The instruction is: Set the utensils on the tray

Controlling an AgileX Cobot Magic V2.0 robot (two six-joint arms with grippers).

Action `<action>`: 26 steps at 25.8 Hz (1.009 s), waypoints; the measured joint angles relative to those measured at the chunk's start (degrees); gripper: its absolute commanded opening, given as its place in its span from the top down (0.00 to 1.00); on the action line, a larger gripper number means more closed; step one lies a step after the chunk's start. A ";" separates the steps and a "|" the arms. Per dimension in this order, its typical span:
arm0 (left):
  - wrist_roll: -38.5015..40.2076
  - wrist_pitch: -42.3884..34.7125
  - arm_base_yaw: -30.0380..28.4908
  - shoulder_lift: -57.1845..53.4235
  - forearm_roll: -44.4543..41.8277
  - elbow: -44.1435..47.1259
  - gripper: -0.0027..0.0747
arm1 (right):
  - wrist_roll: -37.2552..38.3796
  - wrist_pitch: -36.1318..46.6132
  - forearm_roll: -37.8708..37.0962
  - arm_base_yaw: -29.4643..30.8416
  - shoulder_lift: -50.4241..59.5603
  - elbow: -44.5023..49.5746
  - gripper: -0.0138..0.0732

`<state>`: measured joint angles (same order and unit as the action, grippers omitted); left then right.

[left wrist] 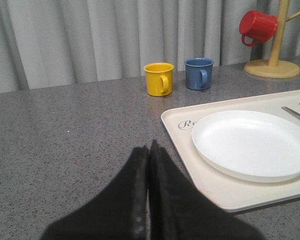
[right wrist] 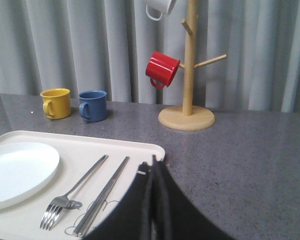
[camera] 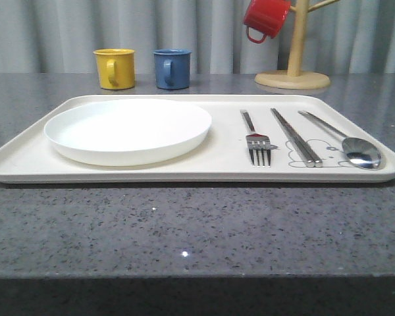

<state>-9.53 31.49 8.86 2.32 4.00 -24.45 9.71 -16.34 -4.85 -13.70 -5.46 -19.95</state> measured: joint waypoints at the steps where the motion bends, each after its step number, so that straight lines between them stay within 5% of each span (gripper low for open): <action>1: 0.00 0.00 0.00 0.00 0.00 0.00 0.99 | 0.00 0.28 0.00 0.00 0.00 0.00 0.92; 14: 0.00 0.00 0.00 0.00 0.00 0.42 0.99 | 0.00 0.52 0.00 0.00 0.00 0.00 0.92; 26: 0.00 -9.78 -6.30 -0.61 -0.33 14.06 0.99 | 0.00 0.62 0.00 0.00 0.00 0.00 0.92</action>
<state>-9.53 21.71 2.55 1.71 3.67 -10.39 9.71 -15.73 -4.85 -13.70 -5.46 -19.95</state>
